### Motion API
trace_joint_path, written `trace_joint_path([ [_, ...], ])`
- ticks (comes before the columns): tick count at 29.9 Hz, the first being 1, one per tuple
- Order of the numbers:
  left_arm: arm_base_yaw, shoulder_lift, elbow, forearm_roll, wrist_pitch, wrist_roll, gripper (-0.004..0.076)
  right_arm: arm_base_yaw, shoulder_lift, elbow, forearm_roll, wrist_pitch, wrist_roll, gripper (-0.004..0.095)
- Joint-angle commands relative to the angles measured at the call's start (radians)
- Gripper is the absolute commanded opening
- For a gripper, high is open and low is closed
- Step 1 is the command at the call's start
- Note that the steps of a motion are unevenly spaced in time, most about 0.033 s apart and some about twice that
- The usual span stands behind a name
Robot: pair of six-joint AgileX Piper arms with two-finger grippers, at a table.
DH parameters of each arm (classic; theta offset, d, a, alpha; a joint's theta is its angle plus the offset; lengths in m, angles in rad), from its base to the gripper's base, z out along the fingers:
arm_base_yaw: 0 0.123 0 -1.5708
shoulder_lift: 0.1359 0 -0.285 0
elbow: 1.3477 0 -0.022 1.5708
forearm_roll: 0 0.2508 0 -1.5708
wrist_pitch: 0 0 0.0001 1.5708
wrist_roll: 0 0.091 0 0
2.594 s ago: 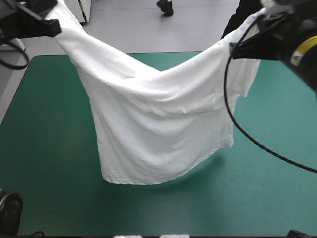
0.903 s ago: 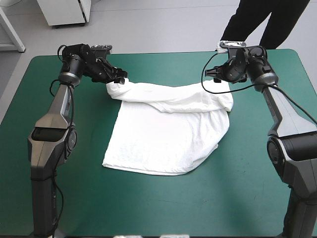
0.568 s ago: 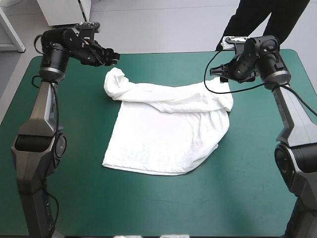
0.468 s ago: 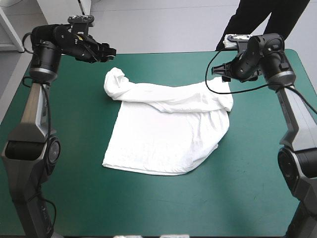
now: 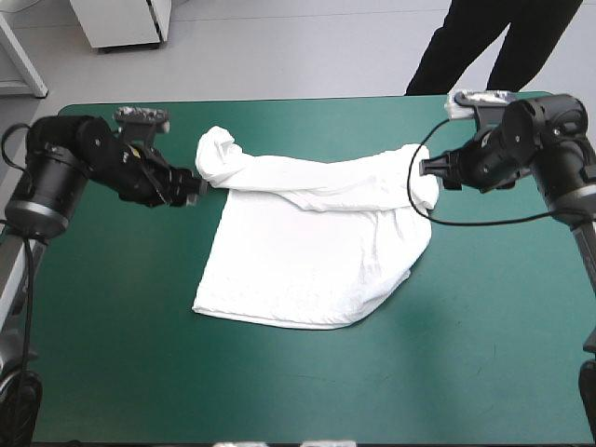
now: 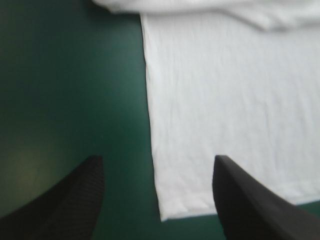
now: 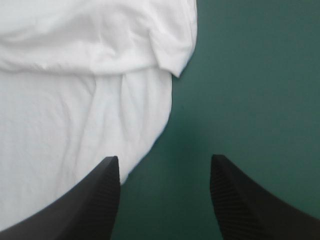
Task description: Fold the cloth
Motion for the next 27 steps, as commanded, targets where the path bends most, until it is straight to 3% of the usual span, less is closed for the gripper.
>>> trace_joint_path([
  [1,-0.065,-0.067,0.13,0.063,0.024,-0.042,0.0454,-0.008,-0.114,0.111,0.002,-0.028,0.01,0.0507],
  [5,-0.099,-0.067,0.274,0.059,-0.034,-0.068,0.0454,-0.008,-0.172,0.205,0.002,-0.041,0.04,0.0507],
  [17,-0.099,-0.067,0.542,0.016,-0.245,-0.072,0.0428,-0.008,-0.201,0.21,-0.002,-0.04,0.046,0.0486],
  [21,-0.099,-0.061,0.587,0.016,-0.321,-0.072,0.0405,-0.008,-0.201,0.21,-0.002,-0.039,0.046,0.0486],
  [27,-0.099,0.038,0.59,0.016,-0.334,-0.057,0.0404,-0.008,-0.201,0.21,-0.002,-0.039,0.046,0.0486],
])
